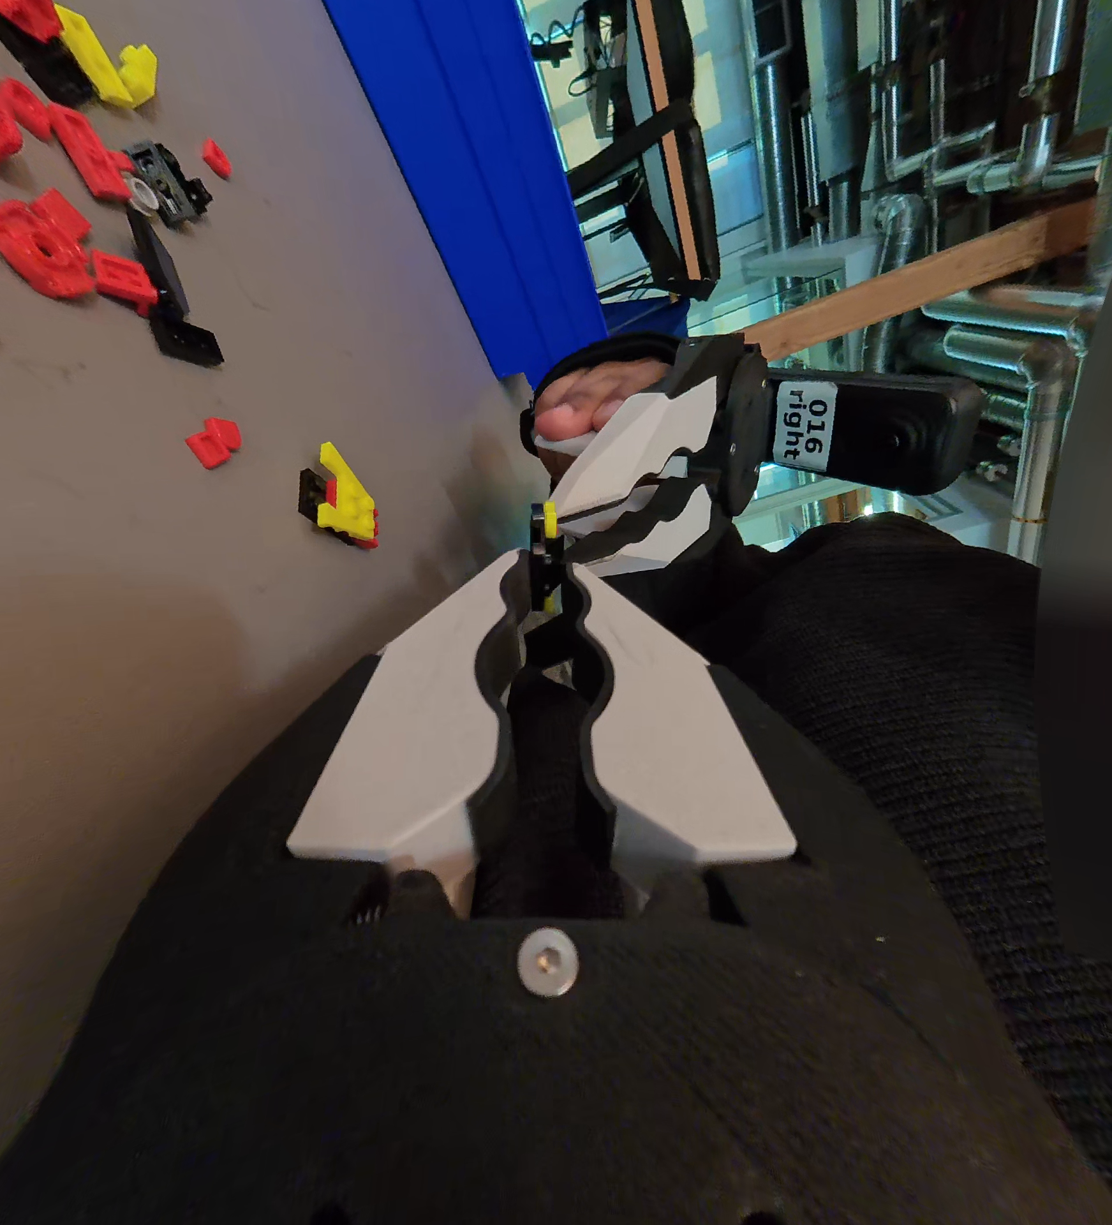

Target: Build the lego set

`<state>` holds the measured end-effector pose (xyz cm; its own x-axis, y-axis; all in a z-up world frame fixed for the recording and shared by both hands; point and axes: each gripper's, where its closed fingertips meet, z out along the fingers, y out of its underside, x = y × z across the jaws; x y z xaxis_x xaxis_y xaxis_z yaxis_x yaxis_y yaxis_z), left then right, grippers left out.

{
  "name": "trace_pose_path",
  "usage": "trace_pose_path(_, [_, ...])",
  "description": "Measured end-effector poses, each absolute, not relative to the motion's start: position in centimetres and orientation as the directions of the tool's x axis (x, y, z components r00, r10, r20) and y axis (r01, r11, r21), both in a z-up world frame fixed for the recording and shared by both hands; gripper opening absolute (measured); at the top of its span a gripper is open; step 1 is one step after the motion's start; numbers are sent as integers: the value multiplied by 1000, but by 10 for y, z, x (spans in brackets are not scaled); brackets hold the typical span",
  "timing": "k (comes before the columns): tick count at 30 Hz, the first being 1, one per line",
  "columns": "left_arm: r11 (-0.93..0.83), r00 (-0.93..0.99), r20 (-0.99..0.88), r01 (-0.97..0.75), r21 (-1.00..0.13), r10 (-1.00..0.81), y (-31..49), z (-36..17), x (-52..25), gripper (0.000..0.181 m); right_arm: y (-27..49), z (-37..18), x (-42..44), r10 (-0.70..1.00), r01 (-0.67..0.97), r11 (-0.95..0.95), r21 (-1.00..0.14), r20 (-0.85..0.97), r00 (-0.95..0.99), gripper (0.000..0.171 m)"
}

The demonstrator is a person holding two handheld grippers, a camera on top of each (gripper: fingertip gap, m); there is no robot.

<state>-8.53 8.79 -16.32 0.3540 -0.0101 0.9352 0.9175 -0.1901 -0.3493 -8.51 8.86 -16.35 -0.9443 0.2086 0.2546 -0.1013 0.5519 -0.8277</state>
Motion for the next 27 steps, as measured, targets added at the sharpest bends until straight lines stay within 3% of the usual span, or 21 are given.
trace_pose_path(13, [-166,214,974,961,-222,-69,88,-162,-86,3,88,-161,-87,248,-52,514,-856,206,-947,11])
trace_pose_path(14, [-174,218,974,958,-227,-67,89,-162,-85,3,89,-159,-89,269,-27,509,-860,189,-944,2])
trace_pose_path(17, [-162,282,960,947,-278,-4,96,-168,-86,2,78,-135,-79,251,10,376,-927,91,-964,0])
trace_pose_path(21, [-78,281,959,958,-278,31,83,-173,-110,2,91,-140,-102,350,-105,499,-861,310,-884,0])
trace_pose_path(24, [-31,274,961,962,-273,25,79,-169,-118,3,105,-151,-117,428,34,465,-885,191,-884,0])
trace_pose_path(27, [-48,353,933,935,-350,73,82,-171,-116,3,118,-153,-135,509,149,407,-901,88,-856,0])
